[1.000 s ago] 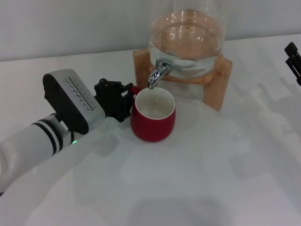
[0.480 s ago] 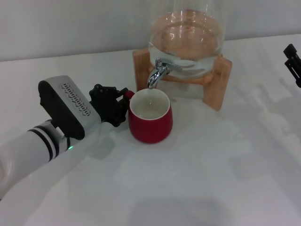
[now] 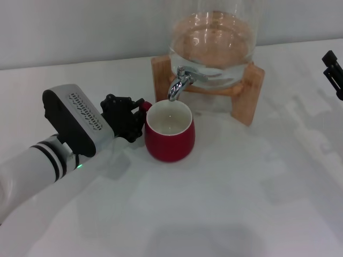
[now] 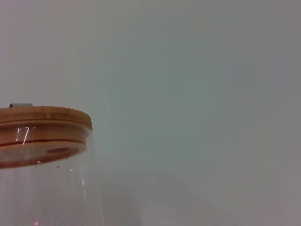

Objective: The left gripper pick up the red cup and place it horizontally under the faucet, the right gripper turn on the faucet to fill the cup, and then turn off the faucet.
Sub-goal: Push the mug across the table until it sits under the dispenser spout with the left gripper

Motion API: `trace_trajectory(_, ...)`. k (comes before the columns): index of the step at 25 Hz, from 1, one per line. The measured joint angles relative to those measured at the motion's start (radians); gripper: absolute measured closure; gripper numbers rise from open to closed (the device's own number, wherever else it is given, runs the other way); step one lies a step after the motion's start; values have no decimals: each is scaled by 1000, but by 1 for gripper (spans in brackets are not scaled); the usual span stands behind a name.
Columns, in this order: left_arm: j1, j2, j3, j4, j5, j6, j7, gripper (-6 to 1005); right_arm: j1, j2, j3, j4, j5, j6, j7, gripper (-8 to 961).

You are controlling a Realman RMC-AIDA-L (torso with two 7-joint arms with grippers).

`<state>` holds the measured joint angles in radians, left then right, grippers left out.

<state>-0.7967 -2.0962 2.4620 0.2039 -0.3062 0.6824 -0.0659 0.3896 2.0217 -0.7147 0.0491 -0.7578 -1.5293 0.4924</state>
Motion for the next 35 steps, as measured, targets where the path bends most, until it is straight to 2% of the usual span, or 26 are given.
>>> trace_trajectory(25,0,-5,-24,25,-1,-55,50,877,0,-2,-2,0,0,-11,0,231)
trace_trajectory(35,-1,-3,-22,36,3,-76,54,756,0,-3,-2,-3,0,-11,8,231)
